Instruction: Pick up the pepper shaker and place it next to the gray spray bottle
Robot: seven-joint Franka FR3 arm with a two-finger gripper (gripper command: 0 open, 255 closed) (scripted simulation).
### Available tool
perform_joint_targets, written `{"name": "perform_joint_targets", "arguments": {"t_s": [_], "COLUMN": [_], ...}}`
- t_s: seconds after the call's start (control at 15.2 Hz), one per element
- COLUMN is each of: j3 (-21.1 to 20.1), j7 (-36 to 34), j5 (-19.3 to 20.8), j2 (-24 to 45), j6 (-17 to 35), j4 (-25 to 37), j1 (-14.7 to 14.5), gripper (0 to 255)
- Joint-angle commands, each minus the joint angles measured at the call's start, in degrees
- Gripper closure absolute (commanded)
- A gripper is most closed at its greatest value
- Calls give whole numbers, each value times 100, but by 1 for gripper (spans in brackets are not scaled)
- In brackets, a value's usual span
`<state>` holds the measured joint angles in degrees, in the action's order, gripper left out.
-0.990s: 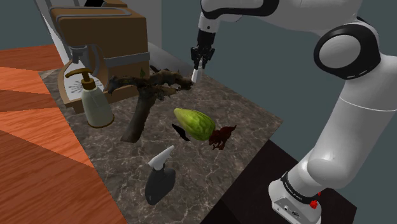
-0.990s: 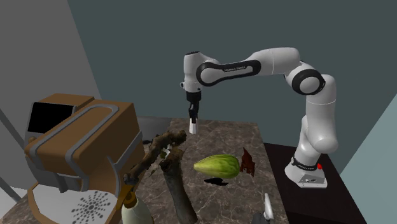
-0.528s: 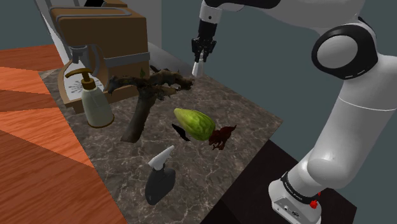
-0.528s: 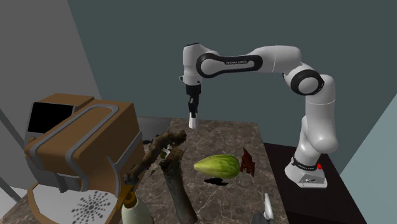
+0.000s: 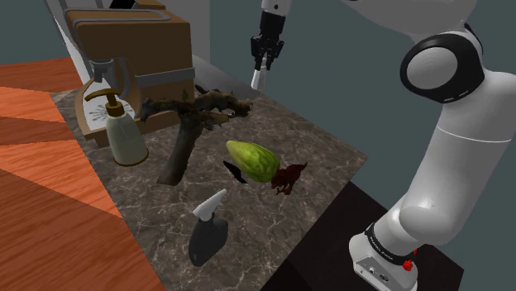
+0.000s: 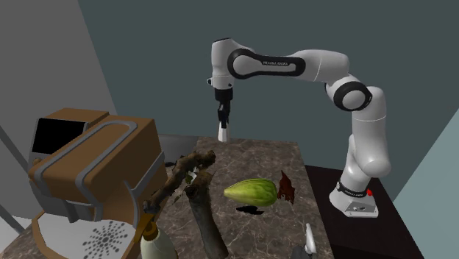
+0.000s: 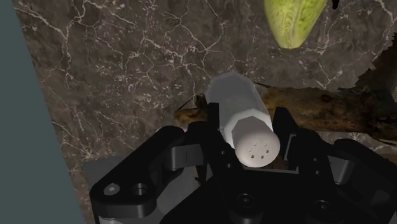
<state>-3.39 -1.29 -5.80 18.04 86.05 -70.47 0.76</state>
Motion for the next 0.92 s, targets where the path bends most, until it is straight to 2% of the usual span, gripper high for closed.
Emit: {"name": "perform_joint_targets", "arguments": {"t_s": [0.0,0.53,0.73,0.86], "j3": [-3,-14,-22,-31], "j7": [-27,-128,-181,-228], "j5": [4,18,26,35], "j2": [93,557,879,1221], "j6": [-224,-1115,-1563,-1959], "j4": [317,1677,2449,3189], "j1": [-4,-19,-33,-50], "gripper": [255,255,255,255]}}
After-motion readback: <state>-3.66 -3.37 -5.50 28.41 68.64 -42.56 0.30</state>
